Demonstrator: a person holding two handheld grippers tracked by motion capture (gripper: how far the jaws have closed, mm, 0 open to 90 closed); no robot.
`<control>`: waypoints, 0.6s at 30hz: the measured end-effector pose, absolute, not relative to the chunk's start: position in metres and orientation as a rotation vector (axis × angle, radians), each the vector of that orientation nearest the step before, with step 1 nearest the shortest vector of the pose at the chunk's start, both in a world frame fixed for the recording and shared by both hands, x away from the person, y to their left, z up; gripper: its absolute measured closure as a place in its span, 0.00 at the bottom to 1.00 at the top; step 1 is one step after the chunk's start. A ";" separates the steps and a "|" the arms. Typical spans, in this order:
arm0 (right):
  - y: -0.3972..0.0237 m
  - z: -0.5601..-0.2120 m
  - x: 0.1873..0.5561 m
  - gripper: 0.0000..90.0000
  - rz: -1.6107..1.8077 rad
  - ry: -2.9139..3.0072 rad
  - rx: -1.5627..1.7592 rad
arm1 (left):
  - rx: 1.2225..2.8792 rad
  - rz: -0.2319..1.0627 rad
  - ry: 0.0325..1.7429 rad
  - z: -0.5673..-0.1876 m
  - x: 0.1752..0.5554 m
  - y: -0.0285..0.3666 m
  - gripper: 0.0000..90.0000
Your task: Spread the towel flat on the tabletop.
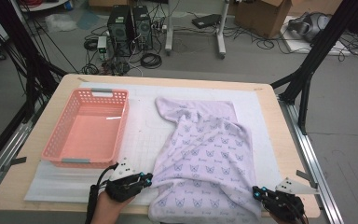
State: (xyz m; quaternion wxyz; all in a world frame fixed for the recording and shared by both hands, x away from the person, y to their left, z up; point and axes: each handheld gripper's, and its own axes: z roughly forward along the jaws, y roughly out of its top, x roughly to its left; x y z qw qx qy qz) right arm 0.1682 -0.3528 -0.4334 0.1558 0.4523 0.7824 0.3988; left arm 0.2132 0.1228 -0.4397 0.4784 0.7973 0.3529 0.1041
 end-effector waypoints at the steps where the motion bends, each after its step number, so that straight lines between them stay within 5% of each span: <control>1: -0.353 -0.434 0.165 0.98 1.148 2.244 1.299 | 1.949 0.256 0.853 -0.440 0.210 0.124 0.97; 9: -0.354 -0.435 0.145 0.97 1.145 2.293 1.298 | 1.949 0.264 0.802 -0.435 0.188 0.130 0.95; 13: -0.355 -0.428 0.148 0.81 1.185 2.223 1.311 | 1.901 0.276 0.812 -0.431 0.195 0.127 0.75; 18: -0.346 -0.422 0.180 0.75 1.177 2.169 1.297 | 1.881 0.299 0.824 -0.427 0.216 0.117 0.67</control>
